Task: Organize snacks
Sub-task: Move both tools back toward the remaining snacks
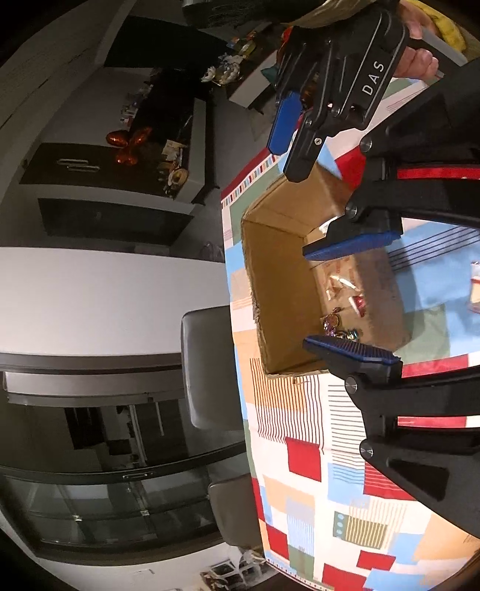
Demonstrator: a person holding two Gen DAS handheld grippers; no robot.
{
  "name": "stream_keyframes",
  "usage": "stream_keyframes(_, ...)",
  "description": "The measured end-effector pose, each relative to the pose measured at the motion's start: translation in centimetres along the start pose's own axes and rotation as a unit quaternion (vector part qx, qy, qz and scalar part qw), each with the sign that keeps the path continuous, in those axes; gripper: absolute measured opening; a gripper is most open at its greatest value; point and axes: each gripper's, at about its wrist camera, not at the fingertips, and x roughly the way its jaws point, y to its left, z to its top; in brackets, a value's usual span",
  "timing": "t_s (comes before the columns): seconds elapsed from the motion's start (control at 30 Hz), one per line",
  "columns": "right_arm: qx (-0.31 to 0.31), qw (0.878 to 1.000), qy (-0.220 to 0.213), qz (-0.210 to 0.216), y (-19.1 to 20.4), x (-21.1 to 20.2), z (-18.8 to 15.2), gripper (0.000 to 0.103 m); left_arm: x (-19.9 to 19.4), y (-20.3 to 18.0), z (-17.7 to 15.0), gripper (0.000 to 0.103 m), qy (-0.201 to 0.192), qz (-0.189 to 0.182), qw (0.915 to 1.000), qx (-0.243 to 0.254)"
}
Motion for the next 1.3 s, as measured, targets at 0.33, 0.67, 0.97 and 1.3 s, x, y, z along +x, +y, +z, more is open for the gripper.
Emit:
stream_keyframes(0.33,-0.035,0.999,-0.012,0.017,2.3,-4.7,-2.8,0.043,-5.4,-1.3,-3.1,0.041,-0.022,0.000,0.9998,-0.004)
stream_keyframes(0.67,-0.061,0.998,-0.009,0.018,3.9,-8.6,-7.1,0.043,-9.3,-2.6,-7.6,0.041,-0.031,0.020,0.9992,0.015)
stream_keyframes(0.97,-0.022,1.000,0.005,0.011,4.7,-10.7,-12.3,0.043,-11.4,-3.5,-12.1,0.041,-0.029,0.008,0.9990,0.033)
stream_keyframes(1.3,0.093,0.995,0.017,-0.029,6.0,-11.9,-17.8,0.046,-11.5,-2.7,-16.3,0.041,-0.030,-0.019,0.9973,0.064)
